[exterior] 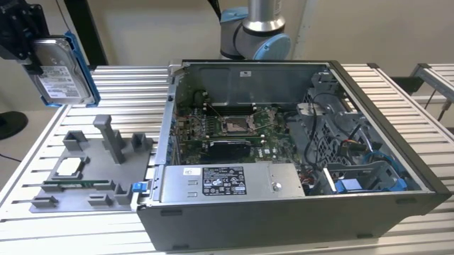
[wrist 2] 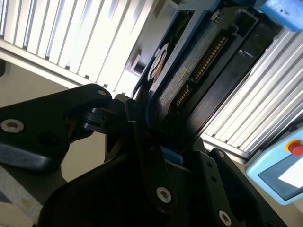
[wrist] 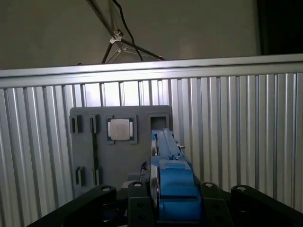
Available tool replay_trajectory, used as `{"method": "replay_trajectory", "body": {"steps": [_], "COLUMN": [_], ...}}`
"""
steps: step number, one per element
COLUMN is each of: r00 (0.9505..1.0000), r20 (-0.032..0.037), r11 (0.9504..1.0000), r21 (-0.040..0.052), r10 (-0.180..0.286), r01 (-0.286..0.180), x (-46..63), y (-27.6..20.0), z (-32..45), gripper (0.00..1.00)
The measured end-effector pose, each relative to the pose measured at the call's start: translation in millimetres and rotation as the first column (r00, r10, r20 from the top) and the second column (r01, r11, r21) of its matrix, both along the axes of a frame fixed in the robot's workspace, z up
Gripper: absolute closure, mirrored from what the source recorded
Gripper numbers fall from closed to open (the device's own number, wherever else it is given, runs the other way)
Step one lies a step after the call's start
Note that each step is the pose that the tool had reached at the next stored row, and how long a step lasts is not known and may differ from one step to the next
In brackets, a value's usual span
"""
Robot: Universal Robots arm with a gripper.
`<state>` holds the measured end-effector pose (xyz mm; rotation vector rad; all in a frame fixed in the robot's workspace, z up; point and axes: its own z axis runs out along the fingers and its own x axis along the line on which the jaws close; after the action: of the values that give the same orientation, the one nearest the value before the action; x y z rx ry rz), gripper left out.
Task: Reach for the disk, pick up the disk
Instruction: 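Pick up the disk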
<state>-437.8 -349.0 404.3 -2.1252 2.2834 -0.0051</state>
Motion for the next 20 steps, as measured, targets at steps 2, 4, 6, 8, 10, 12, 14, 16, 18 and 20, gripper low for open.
{"method": "replay_trajectory", "body": {"steps": [2, 4, 6, 8, 10, 12, 14, 16, 18, 20], "r00": [1.0, 1.0, 1.0, 1.0, 1.0, 1.0, 1.0, 1.0, 1.0, 1.0], "r20": [-0.0001, 0.0001, 0.0, 0.0, 0.0, -0.0001, 0.0001, -0.0001, 0.0, -0.0001], "r11": [1.0, 1.0, 1.0, 1.0, 1.0, 1.0, 1.0, 1.0, 1.0, 1.0], "r21": [-0.0001, 0.0, 0.0, 0.0, 0.0, -0.0001, 0.0, -0.0001, 0.0, -0.0001], "r10": [0.0, 0.0, 0.0, 0.0, 0.0, 0.0, 0.0, 0.0, 0.0, 0.0], "r01": [0.0, 0.0, 0.0, 0.0, 0.0, 0.0, 0.0, 0.0, 0.0, 0.0], "x": [0.0, 0.0, 0.0, 0.0, 0.0, 0.0, 0.0, 0.0, 0.0, 0.0], "y": [0.0, 0.0, 0.0, 0.0, 0.0, 0.0, 0.0, 0.0, 0.0, 0.0], "z": [2.3, 4.3, 6.4, 8.4, 10.2, 12.5, 14.6, 17.2, 20.2, 23.5], "gripper": [1.0, 1.0, 1.0, 1.0, 1.0, 1.0, 1.0, 1.0, 1.0, 1.0]}}
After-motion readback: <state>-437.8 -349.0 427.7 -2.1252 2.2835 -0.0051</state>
